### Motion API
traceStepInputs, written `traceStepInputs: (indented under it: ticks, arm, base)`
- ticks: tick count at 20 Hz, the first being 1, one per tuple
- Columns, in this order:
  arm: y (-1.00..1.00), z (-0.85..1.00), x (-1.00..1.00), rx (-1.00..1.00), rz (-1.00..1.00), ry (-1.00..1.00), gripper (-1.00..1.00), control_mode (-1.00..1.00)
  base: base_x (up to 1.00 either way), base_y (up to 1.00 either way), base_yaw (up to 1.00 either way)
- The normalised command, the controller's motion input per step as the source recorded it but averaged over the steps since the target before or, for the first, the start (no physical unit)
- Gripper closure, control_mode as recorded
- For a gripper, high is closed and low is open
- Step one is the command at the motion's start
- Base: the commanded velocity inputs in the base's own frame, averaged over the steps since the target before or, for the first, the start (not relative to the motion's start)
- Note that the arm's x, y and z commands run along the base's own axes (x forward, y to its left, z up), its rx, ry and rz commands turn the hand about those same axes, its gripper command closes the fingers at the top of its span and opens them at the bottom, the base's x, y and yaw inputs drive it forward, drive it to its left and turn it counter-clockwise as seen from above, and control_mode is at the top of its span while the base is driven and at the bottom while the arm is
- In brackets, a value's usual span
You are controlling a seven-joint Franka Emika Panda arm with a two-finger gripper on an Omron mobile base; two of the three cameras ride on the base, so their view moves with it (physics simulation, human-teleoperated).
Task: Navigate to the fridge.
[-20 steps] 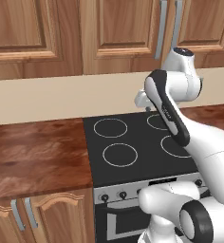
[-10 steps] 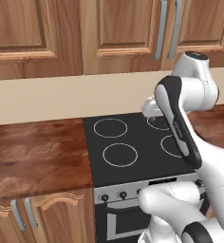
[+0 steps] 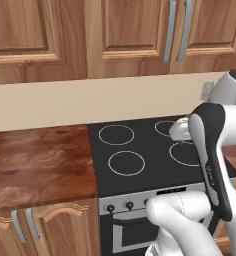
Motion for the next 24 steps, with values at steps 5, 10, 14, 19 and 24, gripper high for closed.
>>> traceStepInputs:
  ticks: [5,10,14,19,24]
  arm:
    - [-0.31,0.00,-0.45,0.00,-0.07,-0.02,-1.00,1.00]
    - [0.00,0.00,0.00,0.00,0.00,0.00,-1.00,1.00]
    - [0.00,0.00,0.00,0.00,0.00,0.00,-1.00,1.00]
    - [0.00,0.00,0.00,0.00,0.00,0.00,-1.00,1.00]
    - [0.00,0.00,0.00,0.00,0.00,0.00,-1.00,1.00]
  base:
    - [-0.20,-0.10,-0.02]
    - [-1.00,-0.61,-0.14]
    - [-0.48,-0.95,-0.11]
    - [0.00,-0.87,-0.52]
    - [0.00,-0.02,-0.99]
